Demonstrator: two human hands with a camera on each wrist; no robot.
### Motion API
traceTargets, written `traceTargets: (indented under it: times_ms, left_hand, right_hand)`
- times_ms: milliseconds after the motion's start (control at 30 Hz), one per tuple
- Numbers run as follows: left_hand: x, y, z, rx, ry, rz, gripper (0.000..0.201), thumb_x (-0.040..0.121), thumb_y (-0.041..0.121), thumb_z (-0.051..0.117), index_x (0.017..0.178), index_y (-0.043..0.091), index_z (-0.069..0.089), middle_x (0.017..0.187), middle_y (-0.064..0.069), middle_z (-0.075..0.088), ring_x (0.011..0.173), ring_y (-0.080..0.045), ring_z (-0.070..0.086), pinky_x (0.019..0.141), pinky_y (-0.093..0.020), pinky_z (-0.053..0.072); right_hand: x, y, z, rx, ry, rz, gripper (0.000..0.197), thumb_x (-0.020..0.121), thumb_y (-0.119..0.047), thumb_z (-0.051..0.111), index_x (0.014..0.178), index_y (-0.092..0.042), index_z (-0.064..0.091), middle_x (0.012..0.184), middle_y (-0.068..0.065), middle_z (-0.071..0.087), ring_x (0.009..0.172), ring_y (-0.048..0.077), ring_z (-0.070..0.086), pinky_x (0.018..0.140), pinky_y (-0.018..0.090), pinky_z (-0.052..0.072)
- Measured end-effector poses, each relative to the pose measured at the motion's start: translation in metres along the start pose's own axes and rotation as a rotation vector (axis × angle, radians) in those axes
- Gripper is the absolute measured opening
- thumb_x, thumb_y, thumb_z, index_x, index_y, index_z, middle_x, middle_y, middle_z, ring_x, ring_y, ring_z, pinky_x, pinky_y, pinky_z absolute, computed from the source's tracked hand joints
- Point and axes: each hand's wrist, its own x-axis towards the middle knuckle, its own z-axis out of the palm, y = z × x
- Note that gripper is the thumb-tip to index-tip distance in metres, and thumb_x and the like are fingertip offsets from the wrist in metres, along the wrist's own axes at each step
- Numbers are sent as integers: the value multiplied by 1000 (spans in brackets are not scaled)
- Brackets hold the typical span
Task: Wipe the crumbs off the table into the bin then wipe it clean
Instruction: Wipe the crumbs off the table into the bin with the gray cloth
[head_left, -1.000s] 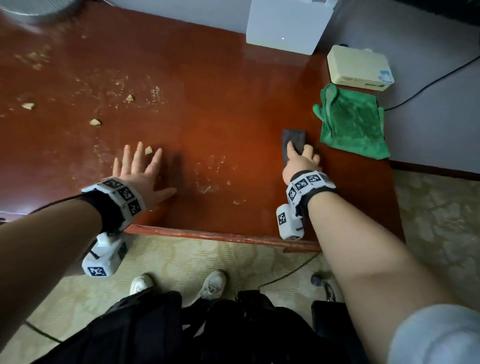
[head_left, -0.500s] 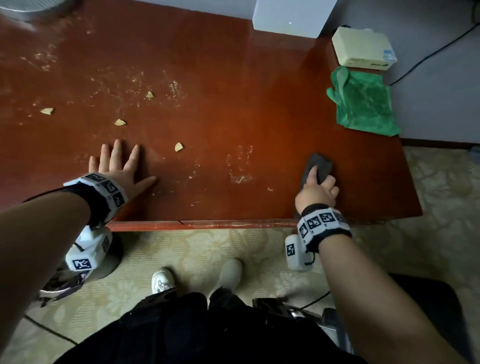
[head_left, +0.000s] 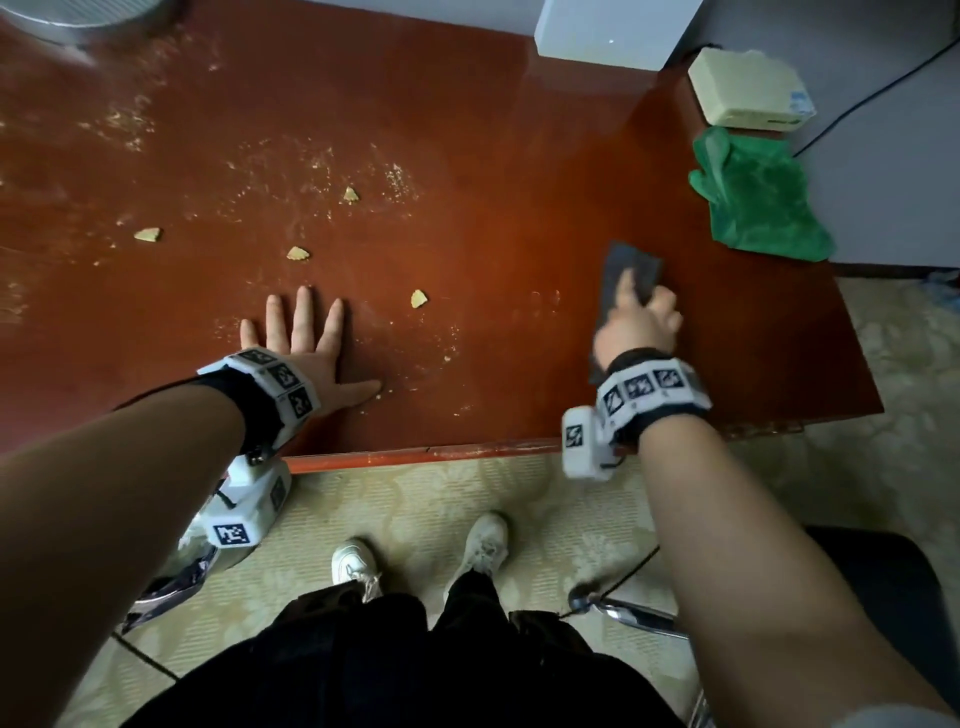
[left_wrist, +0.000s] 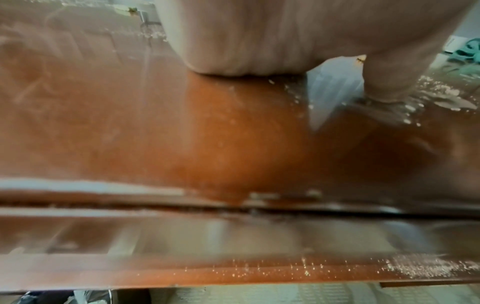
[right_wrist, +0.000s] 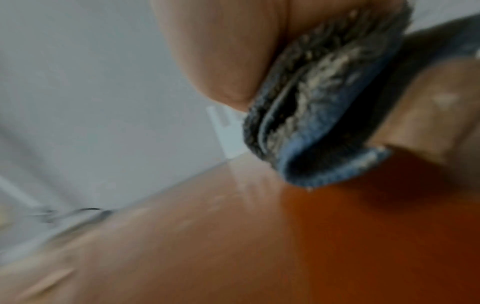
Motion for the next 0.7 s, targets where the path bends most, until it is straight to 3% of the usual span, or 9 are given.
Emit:
traceTargets:
  times_ms: [67,133,267,367,467,533,600,633,700]
  left_hand:
    - [0,-1,0,-1,-16,11,105,76,79,37,144,29,-24,149,-5,-35,140,-33,-24,113,-53,-6]
    - [2,-3,-1,0,-28,15,107,75,79,39,143,28,-26,148,-5,-37,139,-34,-26,113,-54,-7]
    - [2,-4,-2,2,-50,19,111,73,80,42,143,28,-27,147,-6,-38,139,-34,-27,112,-54,-7]
    - [1,-4,-2,-2,-49,25,113,71,80,44,143,28,-27,148,-5,-38,139,-35,-26,112,-55,-7]
    - [1,-4,-2,3,-42,29,114,71,81,44,143,28,-26,148,-6,-37,139,-35,-26,112,-55,-6]
    - [1,-5,-3,4,-48,30,114,71,81,43,143,28,-27,148,-6,-37,139,-35,-26,112,-56,-6]
    - [0,-4,-4,1,-54,34,114,71,81,43,143,28,-27,148,-6,-37,139,-36,-25,111,-56,-6]
    - [0,-4,-5,1,-55,38,114,71,81,43,143,28,-27,148,-6,-37,139,-36,-25,111,-57,-6]
    - [0,-4,-6,5,-60,43,114,70,82,43,143,29,-27,148,-6,-37,139,-36,-25,111,-57,-6]
  right_hand:
    - [11,-2,5,-89,-103,148,77,91,-4,45,149,-34,4,154,7,2,137,32,15,110,48,24]
    - [5,-16,19,-147,-116,83,79,89,-1,44,148,-35,3,153,6,2,136,32,15,110,48,24]
    - [-53,-45,54,-284,-174,-466,77,86,1,40,147,-34,9,153,6,5,134,33,18,109,41,26]
    - [-80,-49,60,-249,-299,-697,67,91,-1,36,147,-33,18,152,3,10,131,33,21,110,39,26]
    - [-53,-39,31,-57,-189,-524,61,93,0,34,145,-30,27,150,8,18,131,34,25,110,36,26]
    - [-23,-26,14,-32,-72,-260,61,94,-2,36,146,-31,23,149,10,16,132,34,25,109,40,28]
    - [-7,-17,11,-114,-106,25,66,94,-5,39,149,-34,14,151,9,9,134,34,20,109,45,30]
    - [-7,-16,15,-129,-137,100,67,95,-6,39,149,-34,11,151,8,5,136,34,17,108,47,30]
    - [-19,-22,30,-154,-148,55,68,95,-4,38,148,-35,9,152,6,2,137,33,13,108,46,29]
